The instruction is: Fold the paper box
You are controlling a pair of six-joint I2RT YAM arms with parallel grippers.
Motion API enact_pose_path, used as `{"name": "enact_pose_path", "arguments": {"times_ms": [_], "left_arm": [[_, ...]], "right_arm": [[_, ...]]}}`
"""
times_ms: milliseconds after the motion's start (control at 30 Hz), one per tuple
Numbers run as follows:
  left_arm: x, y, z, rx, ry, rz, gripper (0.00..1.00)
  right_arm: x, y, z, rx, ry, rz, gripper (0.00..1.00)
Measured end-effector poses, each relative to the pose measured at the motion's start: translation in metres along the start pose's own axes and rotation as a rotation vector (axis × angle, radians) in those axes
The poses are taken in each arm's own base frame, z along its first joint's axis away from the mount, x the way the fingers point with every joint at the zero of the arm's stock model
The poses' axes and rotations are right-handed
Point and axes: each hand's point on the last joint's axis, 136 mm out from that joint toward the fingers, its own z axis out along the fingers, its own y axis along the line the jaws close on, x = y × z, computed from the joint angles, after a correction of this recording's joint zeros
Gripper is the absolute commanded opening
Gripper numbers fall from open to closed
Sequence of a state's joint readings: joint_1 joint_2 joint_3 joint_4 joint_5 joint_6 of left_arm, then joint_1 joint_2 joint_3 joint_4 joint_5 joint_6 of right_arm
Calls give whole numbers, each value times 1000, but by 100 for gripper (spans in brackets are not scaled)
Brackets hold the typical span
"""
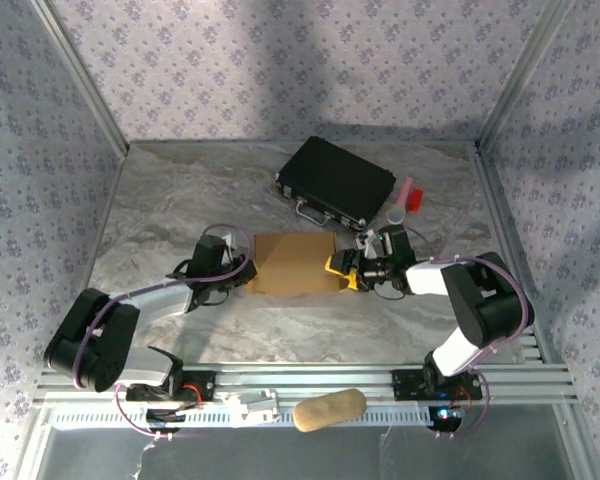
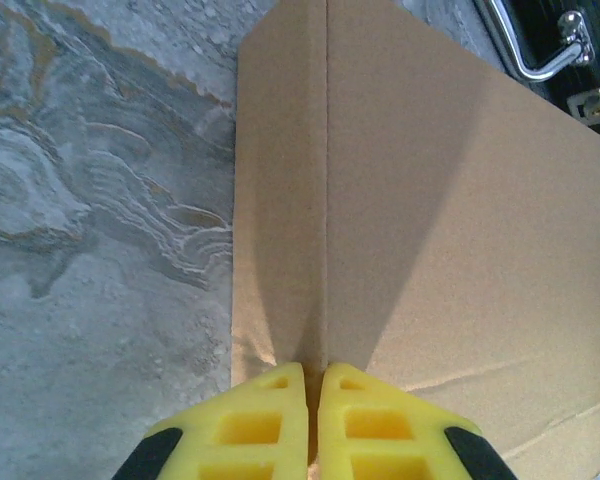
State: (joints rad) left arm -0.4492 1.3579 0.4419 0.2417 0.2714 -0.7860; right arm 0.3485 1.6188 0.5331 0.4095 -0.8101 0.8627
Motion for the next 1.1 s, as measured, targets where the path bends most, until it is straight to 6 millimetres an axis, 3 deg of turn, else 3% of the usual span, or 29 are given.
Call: {"name": "enact_pose_path", "arguments": {"times_ms": [467, 600, 767, 900, 1100], "left_arm": [[-14, 10, -1, -6, -39, -31, 2], [-15, 13, -3, 10, -29, -48, 1], [-14, 18, -6, 41, -19, -74, 1], [-15, 20, -8, 62, -6, -86, 1], [-15, 25, -12, 85, 12, -96, 0]], "right_arm": [[-9, 3, 10, -15, -38, 29, 67], [-8, 4, 7, 21, -46, -3, 72], [-7, 21, -5, 29, -54, -84, 77], [-13, 32, -3, 17, -35, -131, 79], [-22, 24, 3, 14, 14, -138, 81]]}}
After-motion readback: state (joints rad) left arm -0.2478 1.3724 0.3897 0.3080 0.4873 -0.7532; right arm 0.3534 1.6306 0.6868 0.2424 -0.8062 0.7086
